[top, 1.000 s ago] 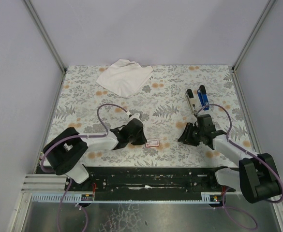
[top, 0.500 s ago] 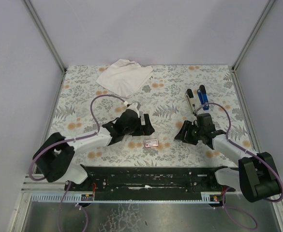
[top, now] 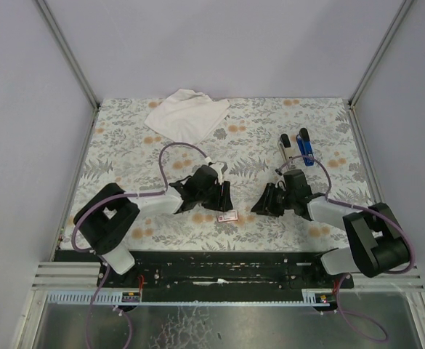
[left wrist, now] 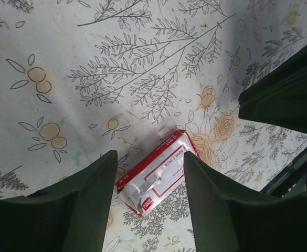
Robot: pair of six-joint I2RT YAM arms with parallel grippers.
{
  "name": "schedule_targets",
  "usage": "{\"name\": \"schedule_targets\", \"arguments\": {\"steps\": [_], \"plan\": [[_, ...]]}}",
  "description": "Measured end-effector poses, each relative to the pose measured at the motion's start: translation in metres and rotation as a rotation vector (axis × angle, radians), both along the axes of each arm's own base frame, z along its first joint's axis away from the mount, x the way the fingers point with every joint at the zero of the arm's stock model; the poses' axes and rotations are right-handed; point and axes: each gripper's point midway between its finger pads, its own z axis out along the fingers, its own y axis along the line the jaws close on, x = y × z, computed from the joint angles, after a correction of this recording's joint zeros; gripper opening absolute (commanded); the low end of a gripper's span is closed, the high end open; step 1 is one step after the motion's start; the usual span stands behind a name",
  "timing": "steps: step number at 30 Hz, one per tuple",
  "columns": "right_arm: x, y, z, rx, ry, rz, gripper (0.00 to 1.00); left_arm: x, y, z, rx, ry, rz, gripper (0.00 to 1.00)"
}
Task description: Load the staples into the stapler
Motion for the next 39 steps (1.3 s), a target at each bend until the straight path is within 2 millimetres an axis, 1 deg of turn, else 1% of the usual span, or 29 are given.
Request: {"name": "schedule_targets", "arguments": {"steps": [5,8,11,13,17,29,34,39], "plan": [[0.003,0.017,-0.004,0.030,0.017,0.031,0.36,0.003,0.010,0.003,0.018,-0.026,0.051,0.50],[0.001,0.027,-0.005,0.042,0.021,0.053,0.35,0.002,0.019,0.009,0.016,-0.033,0.104,0.44],[0.000,0.037,-0.005,0.060,0.029,0.074,0.34,-0.002,0.025,0.011,-0.001,-0.019,0.151,0.41],[-0.001,0.042,-0.006,0.072,0.036,0.084,0.33,-0.009,0.031,0.006,-0.005,0.010,0.177,0.39],[0.001,0.048,-0.006,0.084,0.039,0.088,0.32,-0.020,0.039,-0.004,0.001,0.060,0.210,0.38],[-0.001,0.052,-0.007,0.092,0.047,0.096,0.29,-0.024,0.036,-0.005,-0.025,0.098,0.227,0.33],[-0.003,0.054,-0.008,0.096,0.052,0.104,0.28,-0.028,0.035,-0.010,-0.023,0.120,0.217,0.31],[-0.004,0.057,-0.009,0.104,0.055,0.114,0.27,-0.029,0.033,-0.012,-0.027,0.131,0.211,0.25]]}}
